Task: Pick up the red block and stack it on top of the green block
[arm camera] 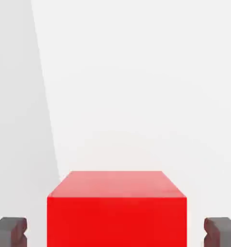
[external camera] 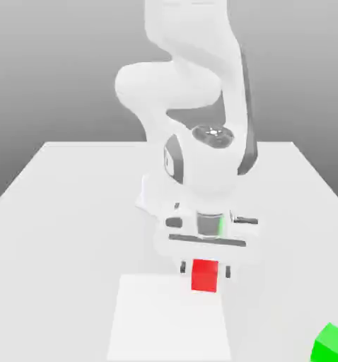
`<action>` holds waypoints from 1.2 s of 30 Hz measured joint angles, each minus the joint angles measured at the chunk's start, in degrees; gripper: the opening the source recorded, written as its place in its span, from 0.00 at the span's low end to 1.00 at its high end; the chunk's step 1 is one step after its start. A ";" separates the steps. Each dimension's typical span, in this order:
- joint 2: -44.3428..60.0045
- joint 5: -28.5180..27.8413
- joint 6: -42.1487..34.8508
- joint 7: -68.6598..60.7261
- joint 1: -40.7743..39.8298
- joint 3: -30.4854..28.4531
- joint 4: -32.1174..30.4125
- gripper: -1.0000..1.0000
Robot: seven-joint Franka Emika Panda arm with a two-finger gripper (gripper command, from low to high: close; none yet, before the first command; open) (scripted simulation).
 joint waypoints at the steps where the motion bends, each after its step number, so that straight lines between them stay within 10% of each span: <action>1: 0.00 -0.04 0.02 0.04 -0.03 0.00 0.00 0.00; 12: -14.18 8.29 -12.27 -6.11 -0.19 2.72 -1.85 0.00; 36: 14.37 -3.56 -27.18 -40.72 7.25 10.15 40.45 0.00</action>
